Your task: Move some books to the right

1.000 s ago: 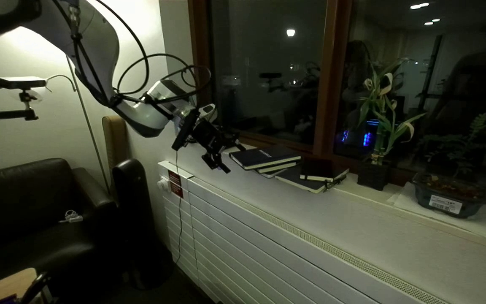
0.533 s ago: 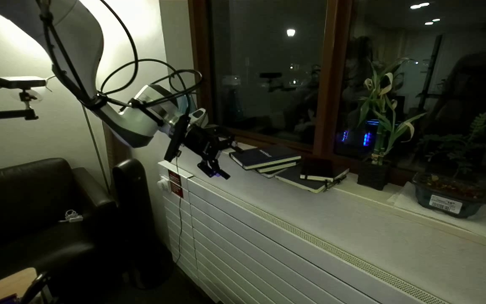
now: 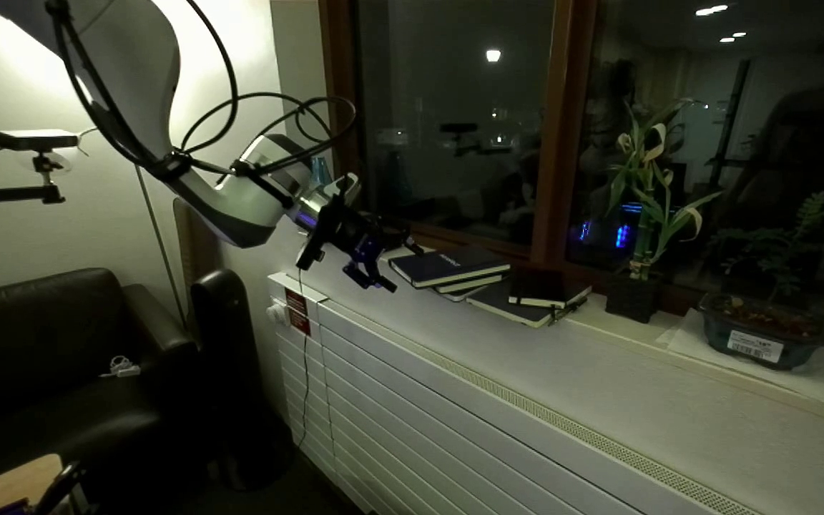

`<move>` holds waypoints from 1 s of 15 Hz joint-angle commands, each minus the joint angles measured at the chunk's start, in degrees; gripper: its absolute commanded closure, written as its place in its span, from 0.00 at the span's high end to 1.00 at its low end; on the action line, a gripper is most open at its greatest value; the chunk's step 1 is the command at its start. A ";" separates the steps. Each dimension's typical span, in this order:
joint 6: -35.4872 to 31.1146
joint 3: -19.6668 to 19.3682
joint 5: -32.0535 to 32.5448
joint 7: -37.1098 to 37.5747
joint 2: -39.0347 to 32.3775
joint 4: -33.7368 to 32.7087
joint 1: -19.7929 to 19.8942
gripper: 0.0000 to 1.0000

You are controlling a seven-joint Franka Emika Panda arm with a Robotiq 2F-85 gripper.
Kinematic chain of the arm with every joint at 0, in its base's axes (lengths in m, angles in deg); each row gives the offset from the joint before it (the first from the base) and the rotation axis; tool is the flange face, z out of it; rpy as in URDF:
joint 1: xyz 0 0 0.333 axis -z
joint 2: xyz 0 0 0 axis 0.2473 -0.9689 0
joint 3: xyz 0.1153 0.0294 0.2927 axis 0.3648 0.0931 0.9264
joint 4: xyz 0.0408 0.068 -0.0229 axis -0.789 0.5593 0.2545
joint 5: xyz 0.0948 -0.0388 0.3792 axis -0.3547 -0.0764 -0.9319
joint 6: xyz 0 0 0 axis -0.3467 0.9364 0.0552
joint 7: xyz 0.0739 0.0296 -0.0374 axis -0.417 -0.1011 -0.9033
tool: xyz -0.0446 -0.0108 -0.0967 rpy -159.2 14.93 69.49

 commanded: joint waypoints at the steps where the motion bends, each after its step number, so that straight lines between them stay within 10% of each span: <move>1: -6.99 0.74 5.16 -0.27 1.37 0.59 1.92 1.00; 15: -14.36 1.04 27.05 2.76 0.88 2.04 3.82 1.00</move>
